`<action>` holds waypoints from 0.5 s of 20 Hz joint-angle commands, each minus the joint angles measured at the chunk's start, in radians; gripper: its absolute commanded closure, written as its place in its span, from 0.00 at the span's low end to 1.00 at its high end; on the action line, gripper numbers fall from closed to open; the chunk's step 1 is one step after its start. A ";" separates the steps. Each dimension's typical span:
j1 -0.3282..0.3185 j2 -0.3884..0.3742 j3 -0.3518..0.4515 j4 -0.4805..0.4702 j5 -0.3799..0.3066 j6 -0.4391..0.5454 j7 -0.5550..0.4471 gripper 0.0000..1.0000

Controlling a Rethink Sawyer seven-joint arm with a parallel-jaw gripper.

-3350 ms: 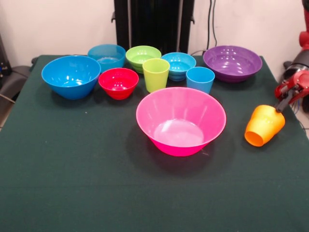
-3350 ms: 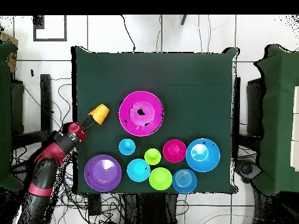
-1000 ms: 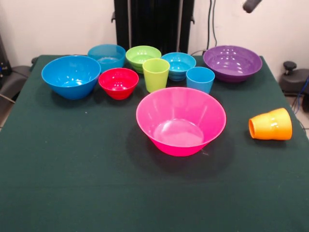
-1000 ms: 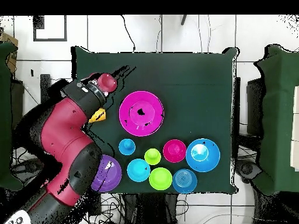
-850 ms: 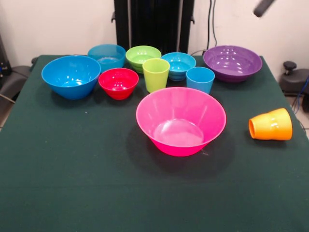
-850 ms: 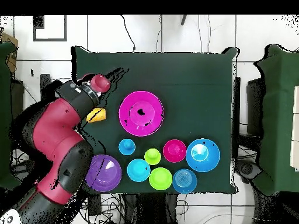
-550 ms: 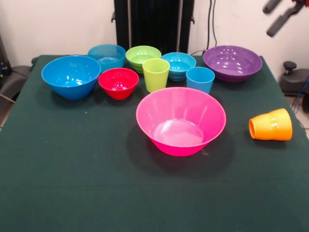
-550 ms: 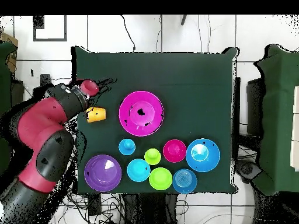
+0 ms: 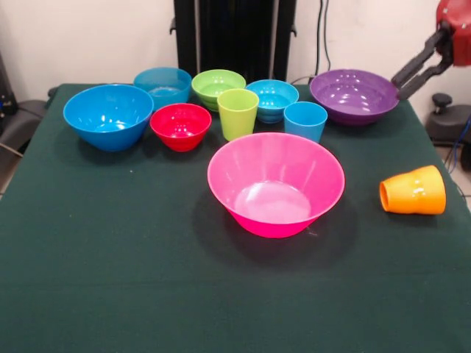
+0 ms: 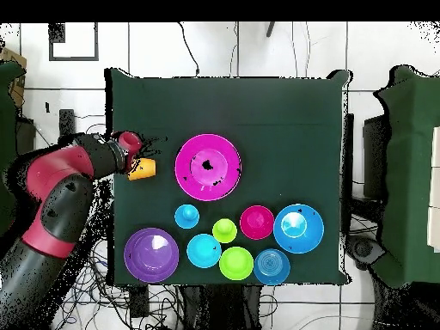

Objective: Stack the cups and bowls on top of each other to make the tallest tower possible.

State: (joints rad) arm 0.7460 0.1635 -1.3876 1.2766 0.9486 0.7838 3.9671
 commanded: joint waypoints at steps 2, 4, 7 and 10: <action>-0.031 0.125 0.033 -0.126 0.045 0.129 0.415 0.00; -0.048 0.155 -0.002 -0.166 0.064 0.151 0.466 0.00; -0.089 0.196 -0.063 -0.247 0.094 0.194 0.539 0.00; -0.125 0.223 -0.114 -0.315 0.119 0.229 0.592 0.00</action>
State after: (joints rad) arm 0.6750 0.3233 -1.5168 1.1551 1.0237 0.8523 4.1412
